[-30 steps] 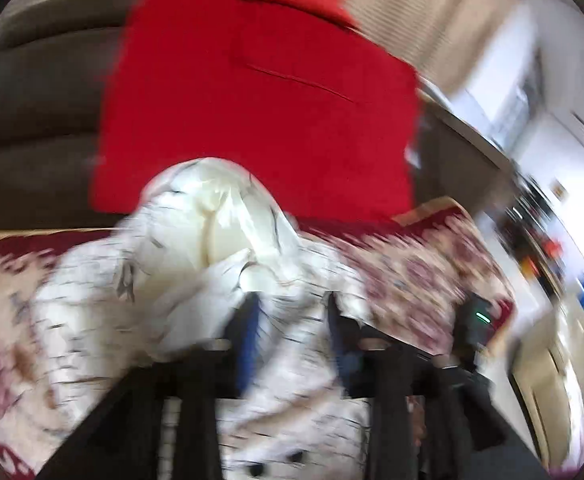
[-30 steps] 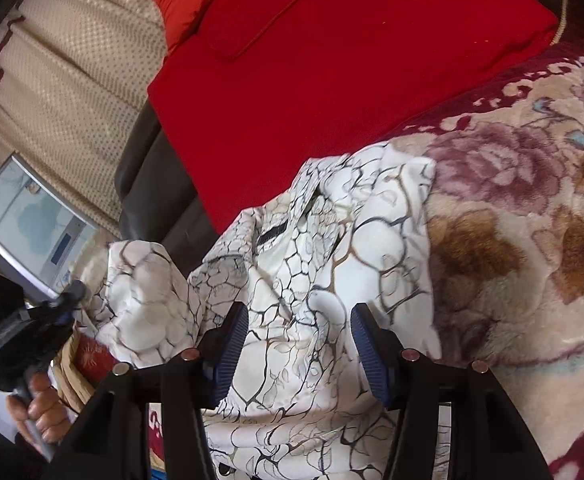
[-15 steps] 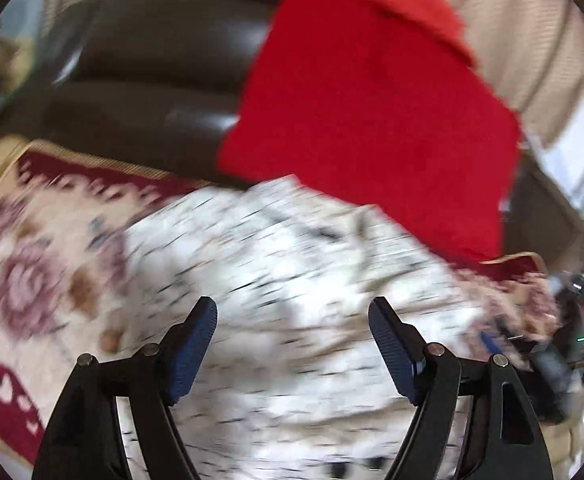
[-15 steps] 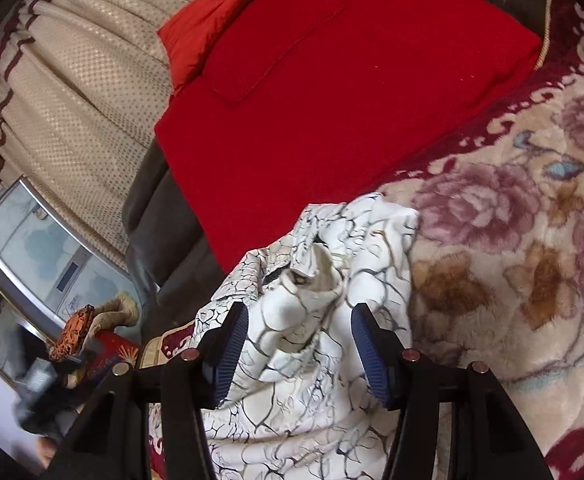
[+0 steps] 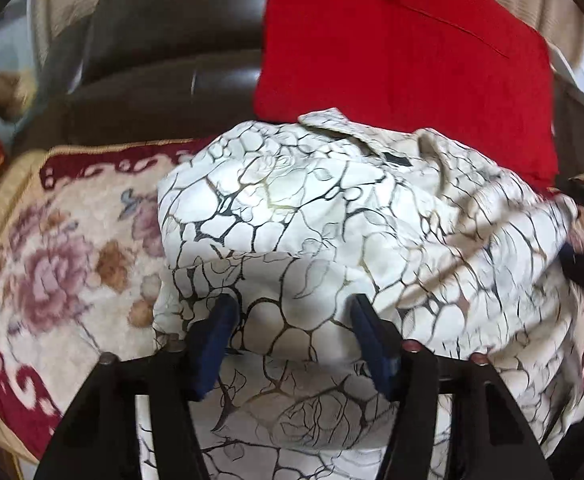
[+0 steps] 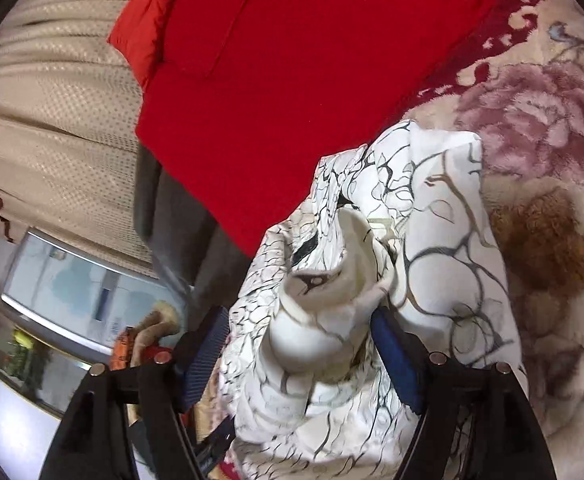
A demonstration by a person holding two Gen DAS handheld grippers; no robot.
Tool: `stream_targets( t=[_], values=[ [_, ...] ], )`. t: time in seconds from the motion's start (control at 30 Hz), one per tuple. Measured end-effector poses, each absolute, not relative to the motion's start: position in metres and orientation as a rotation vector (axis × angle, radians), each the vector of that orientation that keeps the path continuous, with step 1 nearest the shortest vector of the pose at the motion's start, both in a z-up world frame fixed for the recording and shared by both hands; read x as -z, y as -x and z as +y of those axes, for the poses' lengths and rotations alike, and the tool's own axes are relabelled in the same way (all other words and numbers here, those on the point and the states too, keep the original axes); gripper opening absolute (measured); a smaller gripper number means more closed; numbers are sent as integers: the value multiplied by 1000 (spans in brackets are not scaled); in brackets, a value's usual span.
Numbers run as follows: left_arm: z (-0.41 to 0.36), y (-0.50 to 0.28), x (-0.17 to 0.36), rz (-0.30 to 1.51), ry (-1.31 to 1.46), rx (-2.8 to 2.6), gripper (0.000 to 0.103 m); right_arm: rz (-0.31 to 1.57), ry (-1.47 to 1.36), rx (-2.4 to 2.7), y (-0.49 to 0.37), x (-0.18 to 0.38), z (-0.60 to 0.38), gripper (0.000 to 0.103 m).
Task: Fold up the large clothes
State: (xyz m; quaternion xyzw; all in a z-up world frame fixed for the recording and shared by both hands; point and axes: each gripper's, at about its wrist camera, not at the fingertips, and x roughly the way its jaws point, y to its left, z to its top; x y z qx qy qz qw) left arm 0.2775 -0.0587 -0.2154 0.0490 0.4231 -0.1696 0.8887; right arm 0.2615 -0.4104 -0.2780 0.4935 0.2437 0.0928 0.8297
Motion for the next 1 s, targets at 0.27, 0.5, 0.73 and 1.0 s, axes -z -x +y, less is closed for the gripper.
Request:
stream_targets(
  t=[0.27,0.5,0.73,1.0],
  values=[
    [-31,-271,209,853,6,357,52,483,-839,-135,-227,260,-395,12],
    [-17,-270,196,721,79,257,52,508,-704,-65,-184,256,-387,11],
    [-33,-289,216,809,30,229,69,688,-682,23,-178,279,-385,14],
    [-47,-278,208,753,-88,227,69,514,-600,142,-146,234,-386,67]
  ],
)
